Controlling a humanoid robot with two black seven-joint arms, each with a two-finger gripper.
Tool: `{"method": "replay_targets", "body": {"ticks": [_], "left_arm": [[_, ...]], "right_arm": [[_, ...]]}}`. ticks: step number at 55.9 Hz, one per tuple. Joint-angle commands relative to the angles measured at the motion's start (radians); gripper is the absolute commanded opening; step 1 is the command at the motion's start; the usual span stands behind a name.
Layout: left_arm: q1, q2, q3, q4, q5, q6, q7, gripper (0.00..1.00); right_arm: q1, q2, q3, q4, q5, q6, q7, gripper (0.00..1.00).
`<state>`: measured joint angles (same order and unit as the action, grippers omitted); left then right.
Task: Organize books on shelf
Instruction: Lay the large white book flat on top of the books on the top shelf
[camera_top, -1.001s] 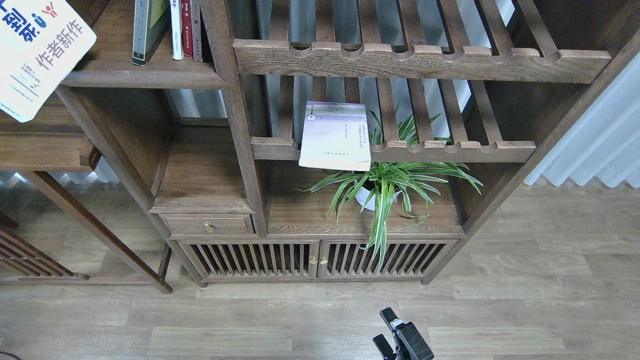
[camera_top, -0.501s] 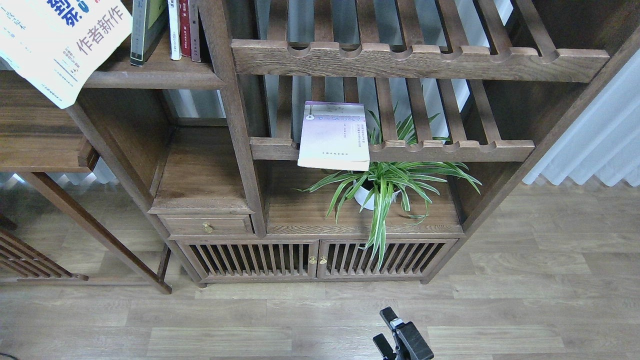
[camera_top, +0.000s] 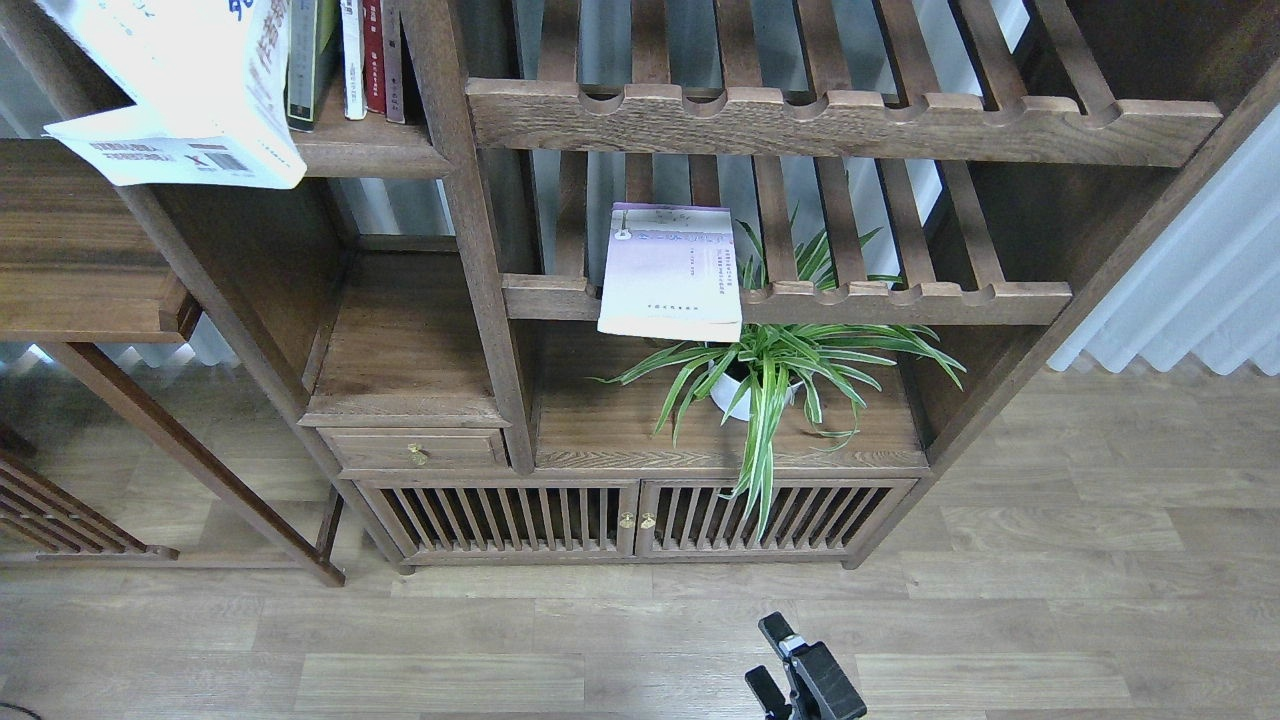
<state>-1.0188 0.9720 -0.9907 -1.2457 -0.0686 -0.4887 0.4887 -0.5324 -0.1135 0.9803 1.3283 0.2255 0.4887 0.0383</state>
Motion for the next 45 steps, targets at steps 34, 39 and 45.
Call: {"method": "replay_targets", "body": {"ticks": [34,39,45], "left_arm": [[-0.007,-0.03,-0.026,0.147,0.079,0.0,0.0,0.16],[-0.012,-0.065,-0.028,0.158,0.092,0.0,0.0,0.15],[-0.032,-0.102,-0.029,0.166,0.119,0.0,0.0,0.15]], "right_arm": [[-0.005,-0.003,0.003,-0.001,0.001,0.0,0.0,0.99],[-0.005,-0.003,0.003,0.0,0.001,0.0,0.0,0.99],[-0.003,-0.002,0.0,0.0,0.001,0.0,0.0,0.99]]}}
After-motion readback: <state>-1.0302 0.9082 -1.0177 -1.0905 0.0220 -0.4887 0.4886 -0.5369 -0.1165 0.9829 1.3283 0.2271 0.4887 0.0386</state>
